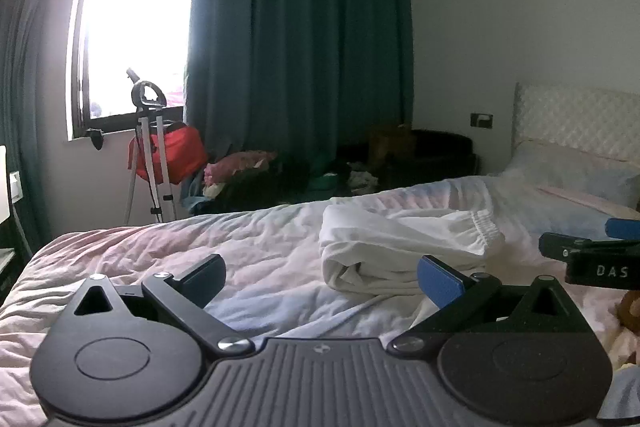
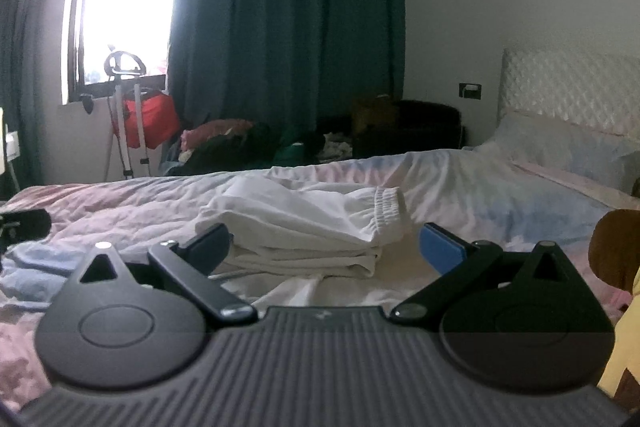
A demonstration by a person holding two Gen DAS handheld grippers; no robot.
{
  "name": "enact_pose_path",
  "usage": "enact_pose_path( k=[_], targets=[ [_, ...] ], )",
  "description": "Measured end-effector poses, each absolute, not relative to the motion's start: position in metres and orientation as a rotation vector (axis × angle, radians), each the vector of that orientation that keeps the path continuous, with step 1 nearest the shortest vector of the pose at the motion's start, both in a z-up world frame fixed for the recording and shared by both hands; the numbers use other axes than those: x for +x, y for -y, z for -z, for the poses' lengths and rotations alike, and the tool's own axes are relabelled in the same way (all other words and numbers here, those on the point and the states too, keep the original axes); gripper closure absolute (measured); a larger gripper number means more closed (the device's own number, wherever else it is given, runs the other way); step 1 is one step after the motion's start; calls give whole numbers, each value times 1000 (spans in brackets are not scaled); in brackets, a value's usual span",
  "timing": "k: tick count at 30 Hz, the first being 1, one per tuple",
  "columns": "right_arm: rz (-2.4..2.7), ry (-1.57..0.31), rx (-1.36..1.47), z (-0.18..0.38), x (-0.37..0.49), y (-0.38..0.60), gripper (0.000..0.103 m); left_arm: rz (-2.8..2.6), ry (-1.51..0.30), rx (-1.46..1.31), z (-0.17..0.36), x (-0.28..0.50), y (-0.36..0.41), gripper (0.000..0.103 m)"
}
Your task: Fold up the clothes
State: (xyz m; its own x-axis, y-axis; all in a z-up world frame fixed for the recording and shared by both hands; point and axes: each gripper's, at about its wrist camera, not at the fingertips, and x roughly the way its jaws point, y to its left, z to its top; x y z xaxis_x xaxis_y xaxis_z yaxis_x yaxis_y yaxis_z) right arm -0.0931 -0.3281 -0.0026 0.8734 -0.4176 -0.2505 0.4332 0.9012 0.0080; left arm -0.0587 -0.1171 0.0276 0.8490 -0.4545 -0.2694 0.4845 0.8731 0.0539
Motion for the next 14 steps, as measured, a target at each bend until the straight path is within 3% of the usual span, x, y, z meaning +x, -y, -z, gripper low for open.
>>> enact_pose_path(
  k=[14],
  targets=[
    [456, -228, 98, 3, -103, 330, 0, 487, -262, 97, -26, -64, 113, 0]
  ],
)
